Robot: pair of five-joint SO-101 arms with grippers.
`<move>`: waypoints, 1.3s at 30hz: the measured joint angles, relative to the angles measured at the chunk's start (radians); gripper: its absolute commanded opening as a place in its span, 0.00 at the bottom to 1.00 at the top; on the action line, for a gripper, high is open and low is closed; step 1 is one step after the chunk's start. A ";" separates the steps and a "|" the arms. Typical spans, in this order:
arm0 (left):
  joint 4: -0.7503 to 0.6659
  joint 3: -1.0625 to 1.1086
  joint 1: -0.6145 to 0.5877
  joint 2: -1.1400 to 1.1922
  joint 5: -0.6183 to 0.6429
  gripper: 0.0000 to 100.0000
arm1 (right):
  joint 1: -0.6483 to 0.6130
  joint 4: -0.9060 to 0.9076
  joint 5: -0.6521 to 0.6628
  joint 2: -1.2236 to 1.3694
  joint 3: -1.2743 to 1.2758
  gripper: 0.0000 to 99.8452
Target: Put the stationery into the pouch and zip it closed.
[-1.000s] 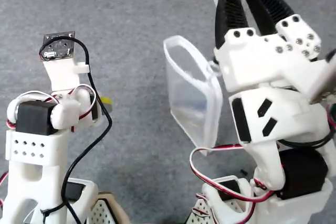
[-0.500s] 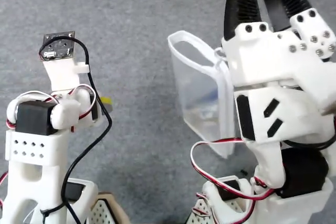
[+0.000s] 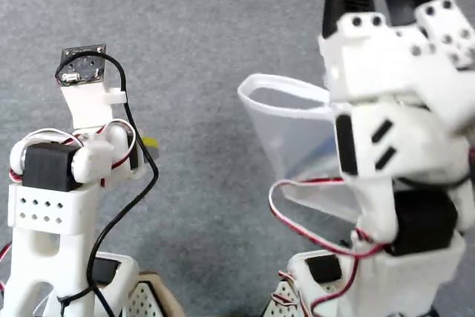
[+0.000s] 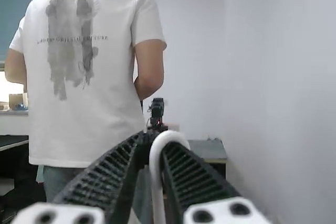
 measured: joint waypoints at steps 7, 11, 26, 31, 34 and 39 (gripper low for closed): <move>0.000 0.000 0.000 0.000 0.000 0.24 | -0.143 0.086 -0.091 0.121 0.000 0.01; 0.000 0.000 0.000 0.000 0.000 0.24 | -0.275 0.091 -0.094 0.160 0.002 0.01; 0.000 0.000 0.000 0.000 0.000 0.24 | -0.184 0.037 0.034 0.422 -0.549 0.01; 0.000 0.000 0.000 0.000 0.000 0.24 | -0.129 0.028 0.077 0.483 -0.683 0.01; 0.000 0.000 0.000 0.000 0.000 0.24 | -0.083 0.028 0.146 0.505 -0.741 0.01; 0.000 0.000 0.000 0.000 0.000 0.24 | 0.015 0.028 0.189 0.509 -0.775 0.01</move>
